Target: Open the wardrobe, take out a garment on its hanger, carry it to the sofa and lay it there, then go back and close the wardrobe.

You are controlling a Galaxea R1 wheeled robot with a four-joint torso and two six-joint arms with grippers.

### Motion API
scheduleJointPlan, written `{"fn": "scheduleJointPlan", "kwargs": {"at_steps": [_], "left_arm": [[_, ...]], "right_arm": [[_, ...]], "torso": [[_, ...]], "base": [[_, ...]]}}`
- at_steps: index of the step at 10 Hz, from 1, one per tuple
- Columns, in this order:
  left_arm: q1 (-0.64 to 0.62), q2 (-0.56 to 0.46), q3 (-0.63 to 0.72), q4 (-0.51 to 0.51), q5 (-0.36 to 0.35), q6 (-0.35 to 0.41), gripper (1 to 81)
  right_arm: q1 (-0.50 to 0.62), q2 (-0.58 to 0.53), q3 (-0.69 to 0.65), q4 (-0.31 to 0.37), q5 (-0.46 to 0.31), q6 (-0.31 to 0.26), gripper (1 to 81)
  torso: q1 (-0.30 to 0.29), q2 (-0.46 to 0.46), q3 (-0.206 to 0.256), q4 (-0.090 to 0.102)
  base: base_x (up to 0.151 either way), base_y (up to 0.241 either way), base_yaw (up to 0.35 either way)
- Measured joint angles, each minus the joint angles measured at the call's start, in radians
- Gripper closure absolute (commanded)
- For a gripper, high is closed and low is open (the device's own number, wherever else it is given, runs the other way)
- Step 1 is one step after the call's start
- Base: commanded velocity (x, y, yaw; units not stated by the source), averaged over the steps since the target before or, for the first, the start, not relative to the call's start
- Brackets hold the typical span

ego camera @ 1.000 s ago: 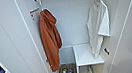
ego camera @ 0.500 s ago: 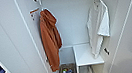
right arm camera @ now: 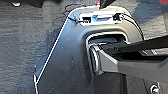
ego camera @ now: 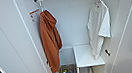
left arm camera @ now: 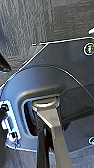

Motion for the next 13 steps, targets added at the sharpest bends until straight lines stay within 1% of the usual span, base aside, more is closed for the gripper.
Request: {"fn": "scheduleJointPlan", "kwargs": {"at_steps": [8,13], "left_arm": [[-0.008,0.000,0.000,0.001,-0.003,0.000,1.0],[-0.011,-0.002,-0.001,0.001,-0.002,0.000,1.0]], "right_arm": [[0.007,0.007,0.000,-0.002,0.003,-0.006,1.0],[0.011,0.013,0.002,-0.002,0.003,-0.006,1.0]], "torso": [[0.000,0.000,0.000,0.000],[0.001,0.000,0.000,0.000]], "base": [[0.087,0.000,0.000],[0.094,-0.078,0.000]]}}
